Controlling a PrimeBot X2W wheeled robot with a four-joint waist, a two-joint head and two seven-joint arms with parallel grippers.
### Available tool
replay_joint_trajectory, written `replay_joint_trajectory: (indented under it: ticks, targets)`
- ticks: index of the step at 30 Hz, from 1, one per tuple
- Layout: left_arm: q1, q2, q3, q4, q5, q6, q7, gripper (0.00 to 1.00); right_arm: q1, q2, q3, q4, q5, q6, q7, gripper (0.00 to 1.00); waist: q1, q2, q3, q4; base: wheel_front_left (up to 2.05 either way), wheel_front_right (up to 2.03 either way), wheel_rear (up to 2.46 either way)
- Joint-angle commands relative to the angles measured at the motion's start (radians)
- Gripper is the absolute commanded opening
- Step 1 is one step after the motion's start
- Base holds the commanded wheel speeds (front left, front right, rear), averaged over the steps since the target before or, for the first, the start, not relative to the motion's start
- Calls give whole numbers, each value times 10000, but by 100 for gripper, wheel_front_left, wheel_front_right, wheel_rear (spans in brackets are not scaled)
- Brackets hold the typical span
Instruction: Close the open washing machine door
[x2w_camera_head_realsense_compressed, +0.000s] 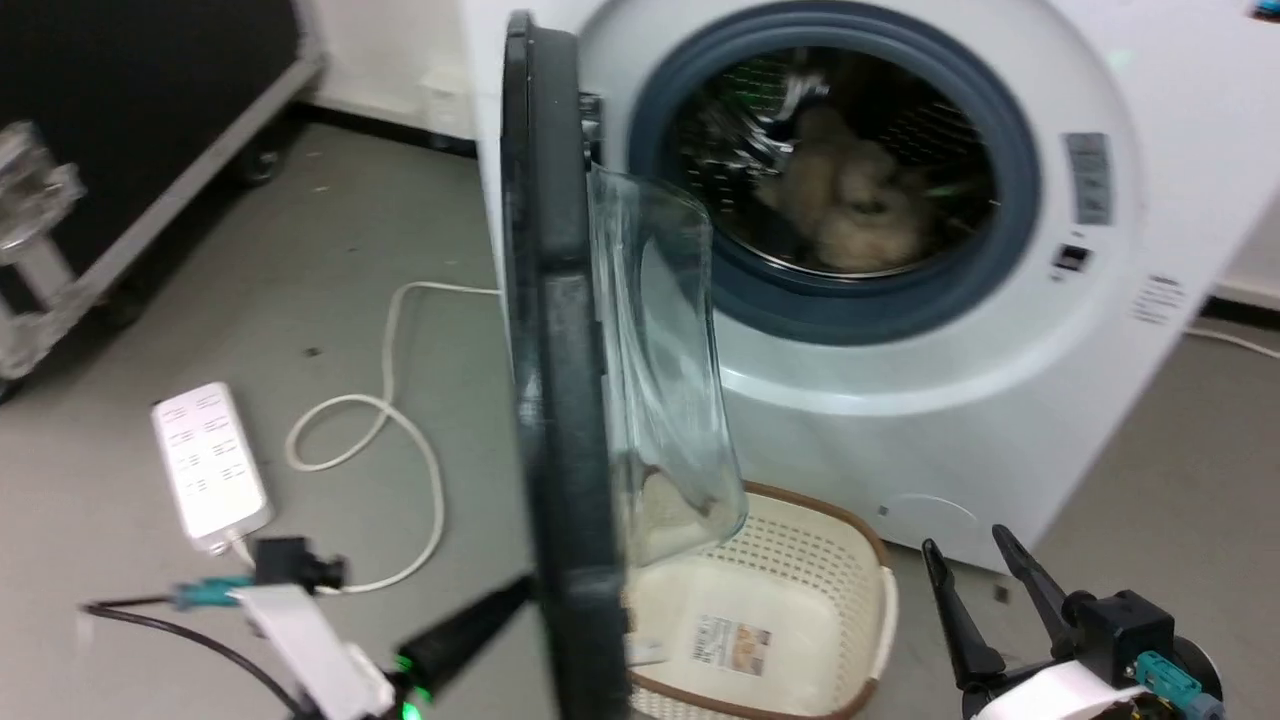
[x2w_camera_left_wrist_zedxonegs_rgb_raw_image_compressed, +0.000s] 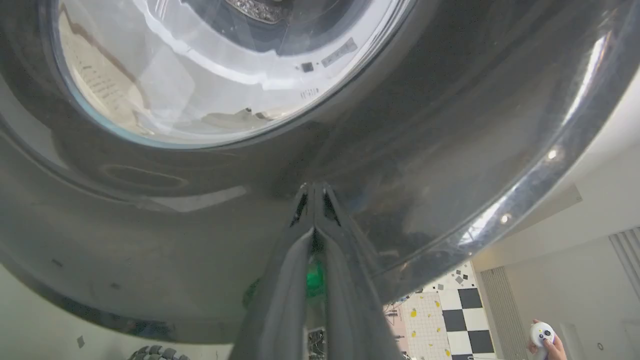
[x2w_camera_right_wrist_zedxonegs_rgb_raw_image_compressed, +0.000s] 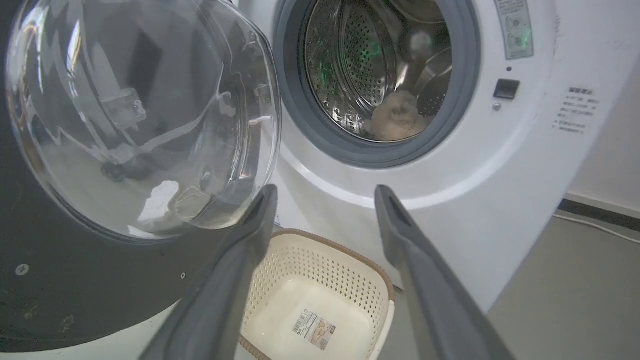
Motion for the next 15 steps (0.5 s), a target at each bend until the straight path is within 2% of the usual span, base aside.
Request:
replay_joint_trajectory:
  ticks: [1,5,6,7,8,10,11,12,13,15]
  targets:
    - [222,-43,-460,63,-264,-104,-313,0,11,73,-78,-85,-104,8,86,100,1,-1,160,-711,0,0,0]
    - [207,-52,-1695,282,-988,-298,-1396,0,-122,110,-151,-242,-203,8,225,100,1,-1,548,-1708,0,0,0]
    - [-166,-54,-2364,567,-1429,-478,-2446,0,-228,103,-241,-326,-201,8,279,100,1,-1,920,-2512,0,0,0]
    - [-166,-54,-2364,567,-1429,-478,-2446,0,-228,103,-241,-326,-201,8,279,100,1,-1,920,-2512,0,0,0]
    - [-586,-54,-2718,776,-1709,-594,-3133,0,-304,71,-292,-355,-164,8,291,100,1,-1,1177,-3047,0,0,0]
    - [-829,-54,-2889,894,-1862,-637,-3478,0,-322,54,-351,-368,-144,8,283,100,1,-1,1298,-3266,0,0,0]
    - [-1351,-55,-3191,1124,-1971,-707,-4157,0,-391,15,-417,-366,-86,8,260,100,1,-1,1595,-3771,0,0,0]
    - [-1351,-55,-3191,1124,-1971,-707,-4157,0,-391,15,-417,-366,-86,8,260,100,1,-1,1595,-3771,0,0,0]
    - [-1928,-55,-3504,1410,-1958,-756,-4777,0,-479,-11,-475,-328,-18,8,214,100,1,-1,1874,-4196,0,0,0]
    - [-2235,-55,-3642,1594,-1991,-771,-5081,0,-535,-9,-484,-300,19,8,186,100,1,-1,2016,-4399,0,0,0]
